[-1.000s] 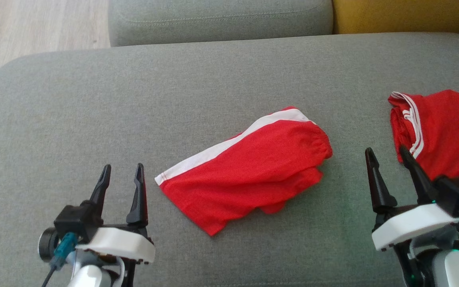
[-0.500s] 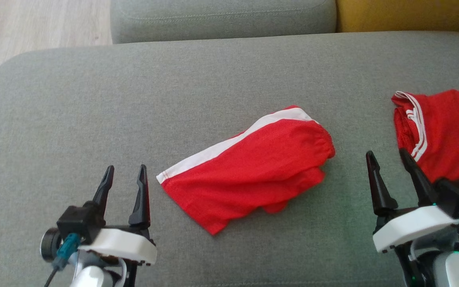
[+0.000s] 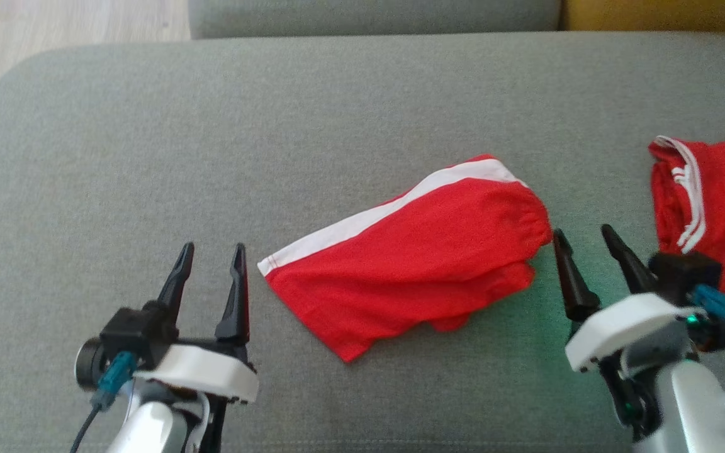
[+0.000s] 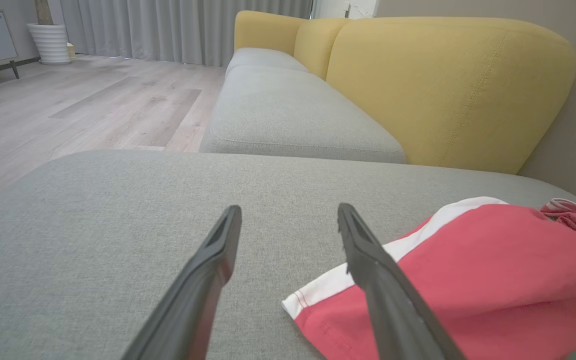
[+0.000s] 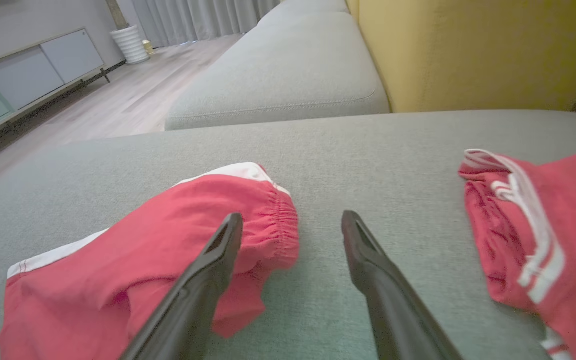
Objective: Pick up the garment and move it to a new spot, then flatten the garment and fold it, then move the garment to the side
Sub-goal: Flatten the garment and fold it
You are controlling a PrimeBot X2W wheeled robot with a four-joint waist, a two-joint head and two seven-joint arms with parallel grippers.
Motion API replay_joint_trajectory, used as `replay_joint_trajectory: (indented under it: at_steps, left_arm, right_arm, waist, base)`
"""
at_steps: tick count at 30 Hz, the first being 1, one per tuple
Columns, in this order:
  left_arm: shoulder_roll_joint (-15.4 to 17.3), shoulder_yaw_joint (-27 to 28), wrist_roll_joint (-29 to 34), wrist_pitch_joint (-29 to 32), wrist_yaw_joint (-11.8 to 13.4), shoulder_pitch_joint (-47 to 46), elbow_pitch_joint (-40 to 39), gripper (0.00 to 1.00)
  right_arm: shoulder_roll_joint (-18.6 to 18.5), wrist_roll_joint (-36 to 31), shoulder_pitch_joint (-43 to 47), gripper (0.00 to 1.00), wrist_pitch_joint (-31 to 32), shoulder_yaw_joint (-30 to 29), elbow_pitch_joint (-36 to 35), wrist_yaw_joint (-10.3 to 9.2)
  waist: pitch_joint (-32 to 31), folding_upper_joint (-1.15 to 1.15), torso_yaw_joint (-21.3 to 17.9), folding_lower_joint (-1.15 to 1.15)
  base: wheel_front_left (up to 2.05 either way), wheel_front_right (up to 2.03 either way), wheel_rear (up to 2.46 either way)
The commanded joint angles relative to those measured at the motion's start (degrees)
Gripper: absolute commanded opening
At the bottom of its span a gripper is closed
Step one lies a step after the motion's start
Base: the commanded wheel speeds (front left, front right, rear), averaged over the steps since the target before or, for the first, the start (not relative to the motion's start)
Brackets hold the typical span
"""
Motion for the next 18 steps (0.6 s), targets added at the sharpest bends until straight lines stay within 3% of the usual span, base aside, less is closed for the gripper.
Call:
replay_joint_trajectory:
  at_steps: [1, 13, 14, 15, 16, 18]
  left_arm:
    - [0.5, 2.0, 0.6, -0.5, -0.2, -3.3, -1.8, 1.00]
    - [-0.9, 1.3, 0.9, -0.6, -1.3, -6.0, -0.4, 1.00]
    - [-1.0, 1.4, 0.9, -0.7, -1.4, -6.0, -0.3, 1.00]
    - [-1.0, 1.5, 0.9, -0.7, -1.5, -6.1, -0.2, 1.00]
    - [-1.0, 1.5, 1.0, -0.7, -1.5, -6.1, -0.2, 1.00]
    - [-1.0, 1.6, 1.1, -0.7, -1.7, -6.1, -0.1, 1.00]
  right_arm:
    - [-0.3, 0.3, -3.1, 1.00, 0.1, 1.9, -0.8, -0.05]
    - [-0.2, 5.0, -7.8, 1.00, 2.2, 3.5, 11.8, -0.05]
    - [-0.2, 5.3, -8.1, 0.61, 2.1, 3.6, 12.3, -0.05]
    - [-0.2, 5.9, -8.4, 0.16, 1.9, 3.8, 12.8, -0.05]
    - [-0.2, 6.2, -8.6, 0.00, 1.7, 3.9, 13.2, -0.05]
    - [-0.2, 6.6, -9.1, 0.00, 0.6, 4.1, 13.6, -0.05]
  waist:
    - [1.1, 0.00, 0.7, 0.00]
    - [3.6, 0.00, 2.2, 0.00]
    - [3.6, 0.00, 2.1, 0.00]
    - [3.6, 0.00, 2.1, 0.00]
    - [3.6, 0.00, 2.0, 0.00]
    - [3.5, 0.00, 2.0, 0.00]
  base:
    - [0.00, 0.00, 0.00]
    - [0.00, 0.00, 0.00]
    - [0.00, 0.00, 0.00]
    - [0.00, 0.00, 0.00]
    - [0.00, 0.00, 0.00]
    - [0.00, 0.00, 0.00]
